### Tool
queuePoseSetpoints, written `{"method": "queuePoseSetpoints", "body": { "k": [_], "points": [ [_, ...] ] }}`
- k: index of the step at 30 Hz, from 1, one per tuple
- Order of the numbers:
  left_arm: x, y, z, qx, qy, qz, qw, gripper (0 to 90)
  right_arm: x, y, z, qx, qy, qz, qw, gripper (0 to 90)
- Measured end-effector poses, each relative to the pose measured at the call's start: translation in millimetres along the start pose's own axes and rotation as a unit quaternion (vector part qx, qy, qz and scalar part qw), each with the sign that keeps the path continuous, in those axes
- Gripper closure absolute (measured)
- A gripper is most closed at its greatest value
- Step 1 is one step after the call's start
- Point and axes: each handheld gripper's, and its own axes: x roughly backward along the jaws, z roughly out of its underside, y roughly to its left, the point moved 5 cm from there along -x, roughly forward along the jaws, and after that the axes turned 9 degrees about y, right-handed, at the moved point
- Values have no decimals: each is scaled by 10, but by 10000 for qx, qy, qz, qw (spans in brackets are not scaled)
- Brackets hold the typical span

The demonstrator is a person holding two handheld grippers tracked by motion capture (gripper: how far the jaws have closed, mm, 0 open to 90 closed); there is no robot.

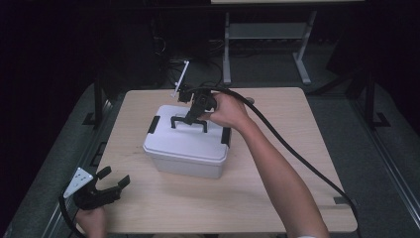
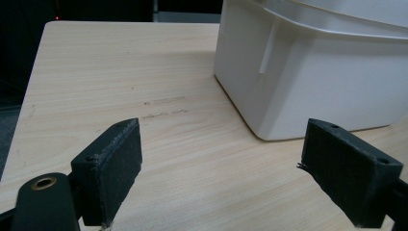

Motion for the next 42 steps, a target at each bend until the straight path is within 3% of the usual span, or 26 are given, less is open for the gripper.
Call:
{"method": "queuePoseSetpoints", "body": {
  "k": [15, 17, 32, 42],
  "points": [
    [6, 6, 5, 9, 8, -13, 10000, 132, -54, 11, -13, -26, -118, -70, 9999, 836],
    [6, 4, 7, 9, 15, -10, 10000, 132, -61, 11, -3, -20, -141, -169, 9998, 820],
    [21, 2, 10, 16, 2, -58, 10000, 132, 49, 93, 60, 35, -306, -264, 9992, 775],
    [15, -5, 8, 15, 14, -52, 10000, 132, 140, 104, 203, -90, -490, -316, 9983, 764]
  ]
}}
